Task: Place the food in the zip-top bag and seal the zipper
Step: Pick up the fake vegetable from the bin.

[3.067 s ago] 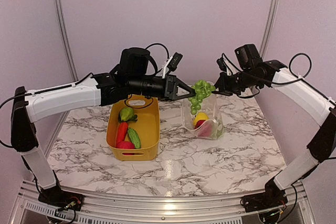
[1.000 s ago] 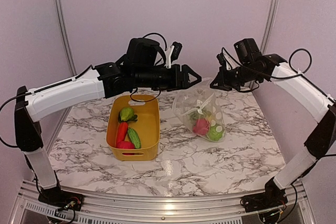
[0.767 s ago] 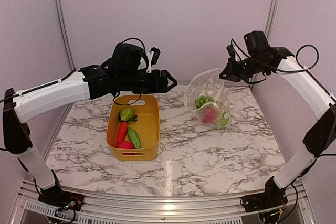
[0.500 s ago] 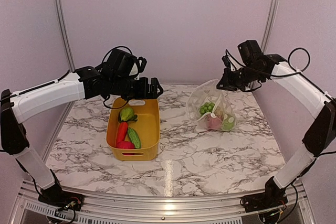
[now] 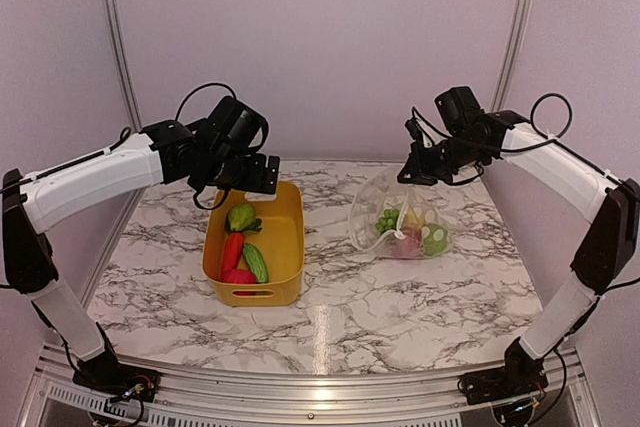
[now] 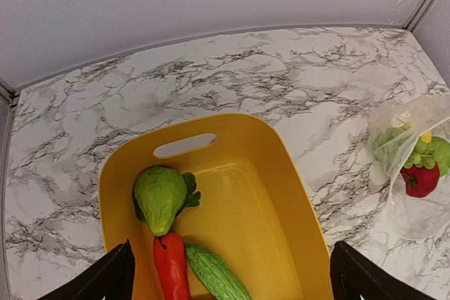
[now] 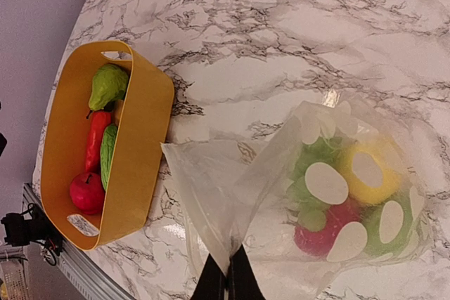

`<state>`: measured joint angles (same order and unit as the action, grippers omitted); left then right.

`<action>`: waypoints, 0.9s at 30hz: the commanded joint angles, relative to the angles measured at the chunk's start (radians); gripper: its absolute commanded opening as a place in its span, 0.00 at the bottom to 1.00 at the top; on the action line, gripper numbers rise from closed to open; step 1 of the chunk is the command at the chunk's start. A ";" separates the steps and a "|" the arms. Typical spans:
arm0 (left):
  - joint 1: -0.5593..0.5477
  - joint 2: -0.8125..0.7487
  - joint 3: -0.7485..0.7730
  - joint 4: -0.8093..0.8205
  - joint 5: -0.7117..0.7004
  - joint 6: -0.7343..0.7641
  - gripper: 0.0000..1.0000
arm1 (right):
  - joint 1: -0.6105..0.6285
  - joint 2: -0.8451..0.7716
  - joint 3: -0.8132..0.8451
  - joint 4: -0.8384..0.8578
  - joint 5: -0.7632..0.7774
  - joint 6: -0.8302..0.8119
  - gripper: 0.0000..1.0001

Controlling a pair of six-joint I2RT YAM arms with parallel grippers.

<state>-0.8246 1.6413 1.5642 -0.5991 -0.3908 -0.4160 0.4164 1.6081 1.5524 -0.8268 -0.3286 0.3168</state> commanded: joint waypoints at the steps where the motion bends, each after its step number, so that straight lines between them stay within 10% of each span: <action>1: 0.027 0.041 0.003 -0.127 -0.306 -0.003 0.99 | 0.005 -0.008 0.025 0.020 -0.011 -0.007 0.00; 27: 0.058 0.019 -0.170 -0.124 0.135 -0.161 0.68 | 0.008 -0.074 -0.071 0.047 -0.037 0.011 0.00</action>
<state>-0.7658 1.6543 1.4082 -0.6884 -0.3031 -0.4652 0.4168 1.5589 1.4746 -0.8024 -0.3542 0.3222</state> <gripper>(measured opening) 0.689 0.003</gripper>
